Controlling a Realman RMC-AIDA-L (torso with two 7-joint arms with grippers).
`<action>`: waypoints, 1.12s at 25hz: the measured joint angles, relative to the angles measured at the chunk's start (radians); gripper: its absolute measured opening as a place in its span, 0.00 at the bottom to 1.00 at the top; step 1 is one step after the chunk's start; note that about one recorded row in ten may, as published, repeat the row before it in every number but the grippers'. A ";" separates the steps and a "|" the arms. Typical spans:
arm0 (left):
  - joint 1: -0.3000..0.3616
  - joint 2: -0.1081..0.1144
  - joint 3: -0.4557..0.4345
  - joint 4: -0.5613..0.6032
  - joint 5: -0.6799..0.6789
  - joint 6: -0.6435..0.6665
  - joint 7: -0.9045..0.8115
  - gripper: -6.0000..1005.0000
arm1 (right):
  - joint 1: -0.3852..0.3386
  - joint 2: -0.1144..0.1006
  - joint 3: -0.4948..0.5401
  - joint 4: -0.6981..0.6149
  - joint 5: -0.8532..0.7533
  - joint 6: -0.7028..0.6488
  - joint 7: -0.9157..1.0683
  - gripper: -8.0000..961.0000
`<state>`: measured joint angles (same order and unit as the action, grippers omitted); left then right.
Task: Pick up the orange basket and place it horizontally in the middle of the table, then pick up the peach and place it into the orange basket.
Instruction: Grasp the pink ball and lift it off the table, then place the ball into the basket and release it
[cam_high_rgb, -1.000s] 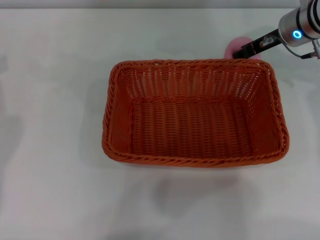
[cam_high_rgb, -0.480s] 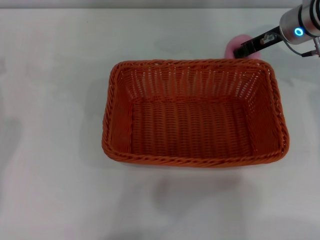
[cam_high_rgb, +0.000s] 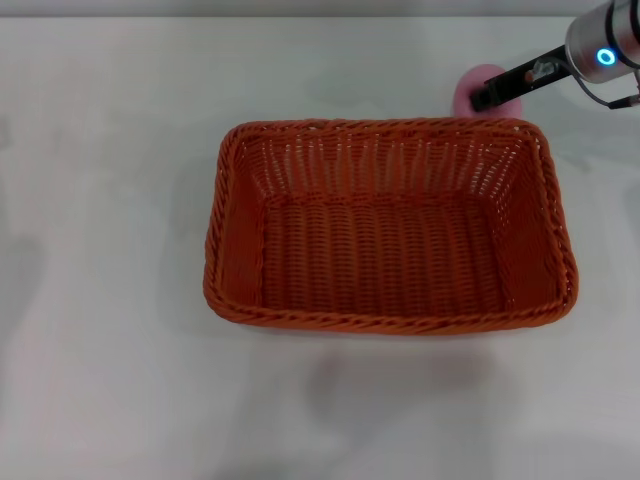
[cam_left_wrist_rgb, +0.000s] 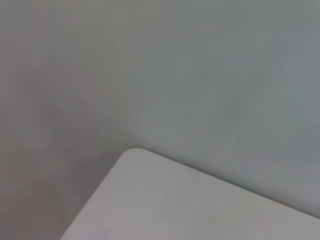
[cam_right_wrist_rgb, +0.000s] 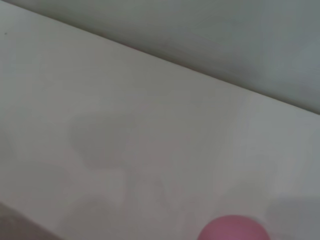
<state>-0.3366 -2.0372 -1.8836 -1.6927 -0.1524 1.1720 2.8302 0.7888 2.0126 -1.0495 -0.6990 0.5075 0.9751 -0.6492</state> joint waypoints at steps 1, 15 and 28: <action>0.000 0.000 0.000 0.000 0.000 0.000 0.000 0.64 | -0.001 0.000 0.000 -0.001 0.002 0.001 -0.001 0.37; 0.000 -0.001 -0.006 -0.004 0.001 0.000 0.000 0.64 | -0.010 0.000 -0.001 -0.066 0.043 0.021 -0.008 0.33; -0.005 0.001 -0.011 -0.005 0.011 0.000 0.000 0.64 | -0.138 -0.001 -0.039 -0.333 0.240 0.163 -0.057 0.25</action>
<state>-0.3418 -2.0363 -1.8944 -1.6982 -0.1415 1.1719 2.8302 0.6512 2.0116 -1.0880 -1.0322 0.7474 1.1382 -0.7058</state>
